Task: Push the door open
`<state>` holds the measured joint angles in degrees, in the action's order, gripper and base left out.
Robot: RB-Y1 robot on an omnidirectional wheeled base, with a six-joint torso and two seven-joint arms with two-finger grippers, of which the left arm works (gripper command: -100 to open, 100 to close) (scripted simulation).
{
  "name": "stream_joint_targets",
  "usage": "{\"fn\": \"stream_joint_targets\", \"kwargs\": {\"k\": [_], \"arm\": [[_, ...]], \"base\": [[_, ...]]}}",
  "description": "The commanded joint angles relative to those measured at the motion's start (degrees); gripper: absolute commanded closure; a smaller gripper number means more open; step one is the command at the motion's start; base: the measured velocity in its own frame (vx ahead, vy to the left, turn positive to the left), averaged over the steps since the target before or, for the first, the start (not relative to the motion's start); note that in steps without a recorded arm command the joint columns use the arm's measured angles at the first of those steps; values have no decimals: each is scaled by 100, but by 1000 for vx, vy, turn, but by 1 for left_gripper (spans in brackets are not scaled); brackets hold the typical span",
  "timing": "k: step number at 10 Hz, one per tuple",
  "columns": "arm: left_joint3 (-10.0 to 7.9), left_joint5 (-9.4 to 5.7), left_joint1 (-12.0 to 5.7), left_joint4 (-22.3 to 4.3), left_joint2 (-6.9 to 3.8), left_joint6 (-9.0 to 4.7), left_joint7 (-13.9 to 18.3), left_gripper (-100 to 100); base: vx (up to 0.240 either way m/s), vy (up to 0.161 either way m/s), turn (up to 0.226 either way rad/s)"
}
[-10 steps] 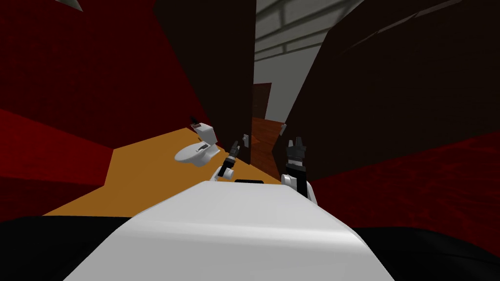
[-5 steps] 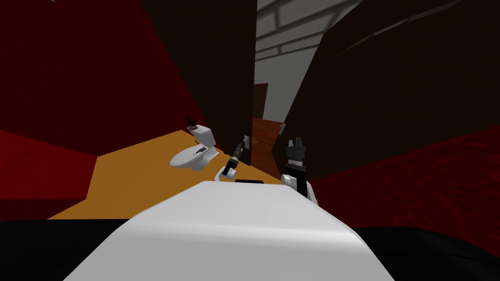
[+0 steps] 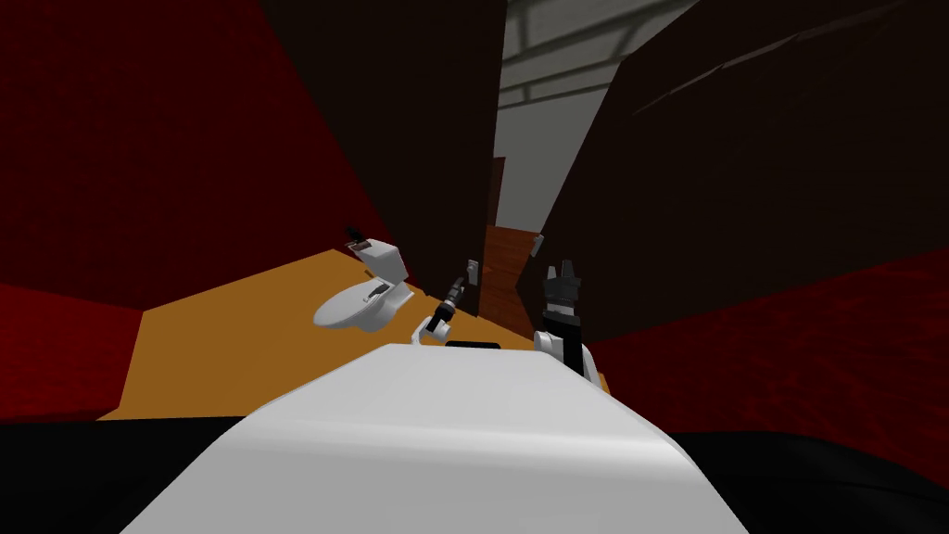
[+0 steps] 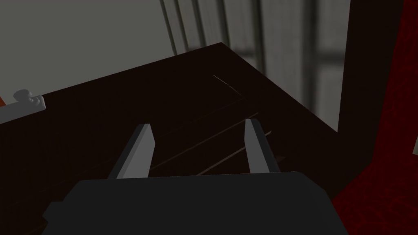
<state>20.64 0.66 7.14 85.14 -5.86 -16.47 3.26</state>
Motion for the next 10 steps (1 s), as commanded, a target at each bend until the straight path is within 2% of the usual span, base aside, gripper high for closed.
{"fn": "stream_joint_targets", "kwargs": {"k": [1, 2, 3, 4, 10], "arm": [[89, -4, -54, -206, -3, 47, 43, -100], [127, -9, -101, -320, -3, 72, 66, -100], [99, -5, -81, -255, 4, 51, 46, -100], [74, -8, -123, -328, 17, 40, 47, -100], [-78, -20, -327, -658, 143, -61, 20, -100]], "base": [[40, 155, -127], [50, 159, -83], [25, 70, -18], [109, -7, -29], [212, -77, -32]]}}
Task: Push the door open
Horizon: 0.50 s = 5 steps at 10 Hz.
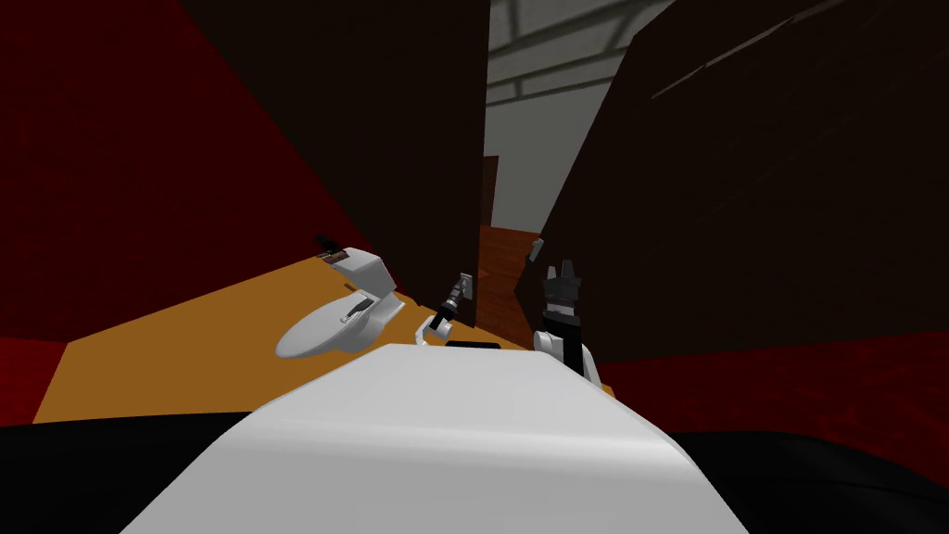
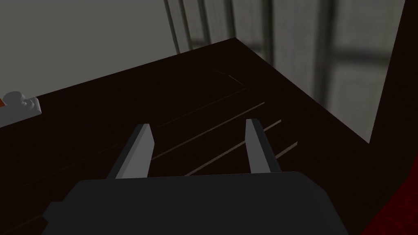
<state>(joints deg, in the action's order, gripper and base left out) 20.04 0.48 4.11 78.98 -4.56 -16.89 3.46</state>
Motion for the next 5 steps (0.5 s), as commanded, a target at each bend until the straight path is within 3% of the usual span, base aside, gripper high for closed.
{"fn": "stream_joint_targets", "kwargs": {"k": [1, 2, 5], "arm": [[0, 0, 0, 0, 0, 0, 0, -100], [0, 0, 0, 0, 0, 0, 0, 100], [0, 0, 0, 0, 0, 0, 0, 100]], "base": [[89, -29, -2], [-8, 4, 7], [-12, 7, -11]]}}
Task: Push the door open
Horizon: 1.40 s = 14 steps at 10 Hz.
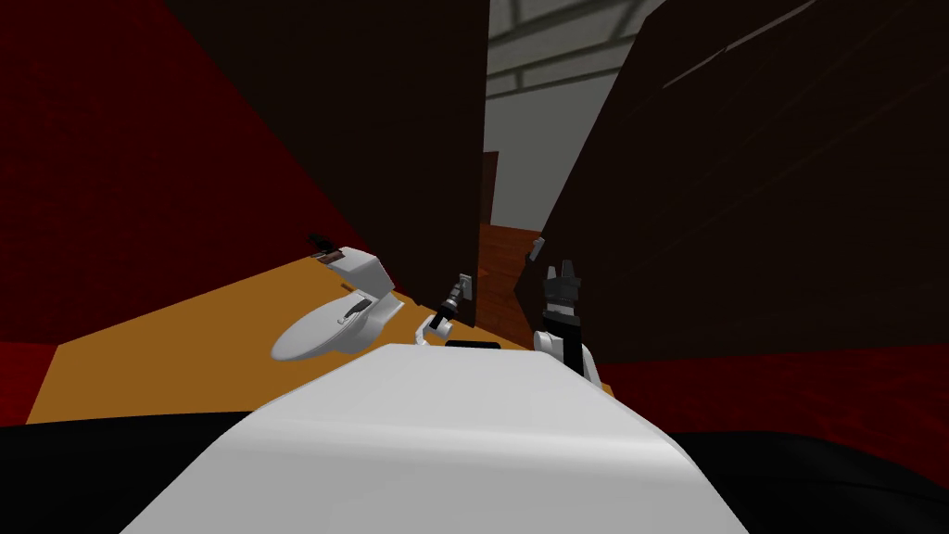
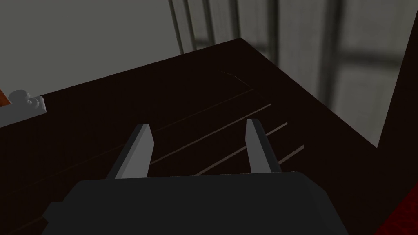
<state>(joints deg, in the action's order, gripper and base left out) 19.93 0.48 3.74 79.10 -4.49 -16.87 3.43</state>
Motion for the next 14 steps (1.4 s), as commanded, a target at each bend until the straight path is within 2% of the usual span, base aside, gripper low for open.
{"fn": "stream_joint_targets", "kwargs": {"k": [1, 2, 3, 4, 9, 14], "arm": [[11, 0, 37, -11, -7, -2, 4, 100], [11, 0, 37, -11, -7, -2, 4, 100], [-86, -4, -23, -31, -11, 2, -26, 100], [-109, -5, -29, -40, -13, 3, -34, 100], [-441, -16, -123, -160, -8, 13, -142, 100], [-684, -24, -191, -248, 27, 20, -221, 100]], "base": [[0, 0, 0], [0, 0, 0], [117, -50, 39], [155, -74, 49], [165, -114, 59], [108, -92, 55]]}}
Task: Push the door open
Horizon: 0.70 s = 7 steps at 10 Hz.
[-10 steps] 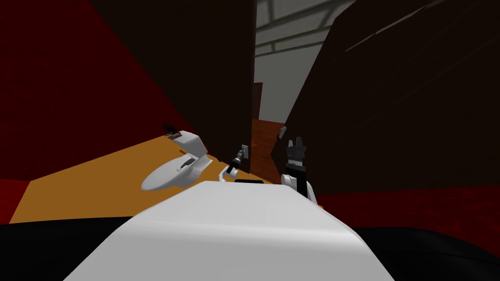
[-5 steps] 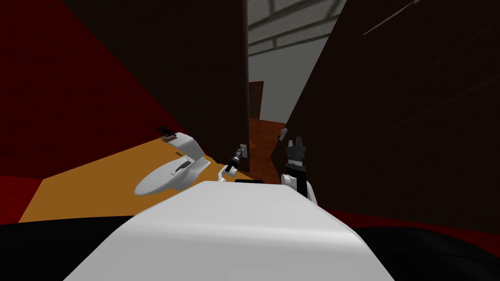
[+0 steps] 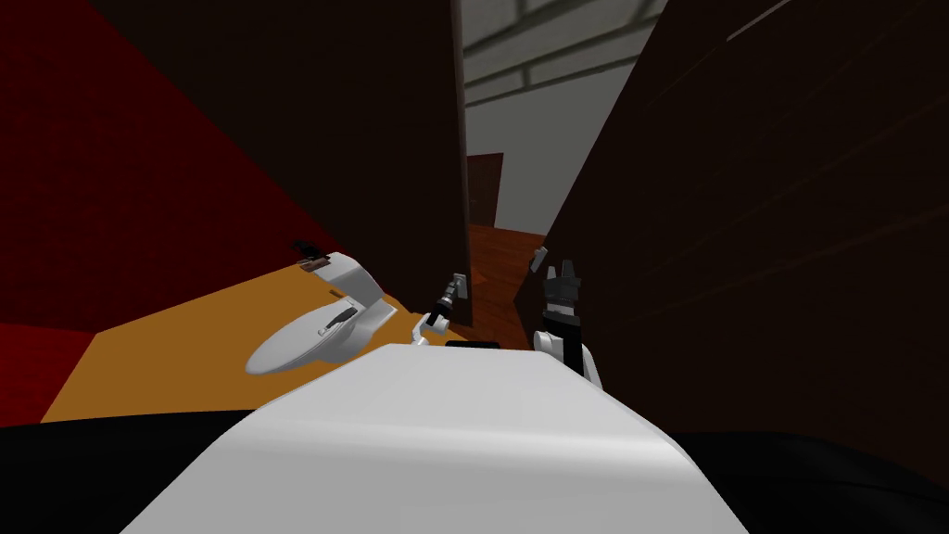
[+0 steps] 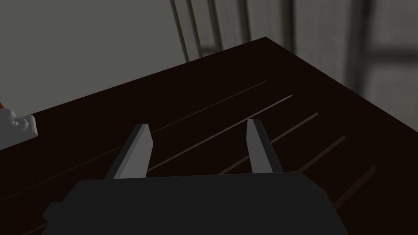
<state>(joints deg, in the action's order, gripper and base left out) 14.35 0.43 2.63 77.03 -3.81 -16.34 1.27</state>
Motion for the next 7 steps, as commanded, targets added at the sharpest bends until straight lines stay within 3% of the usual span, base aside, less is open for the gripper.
{"fn": "stream_joint_targets", "kwargs": {"k": [1, 5, 6, 7], "arm": [[-178, -20, -94, -60, -30, -32, -22, 100], [-441, -29, -168, -156, 43, -24, -107, 100], [-347, -44, -137, -169, 1, -14, -60, -100], [-347, -44, -137, -169, 1, -14, -60, -100]], "base": [[88, -73, 58], [111, -97, 99], [-67, -62, 46], [-161, 14, -4]]}}
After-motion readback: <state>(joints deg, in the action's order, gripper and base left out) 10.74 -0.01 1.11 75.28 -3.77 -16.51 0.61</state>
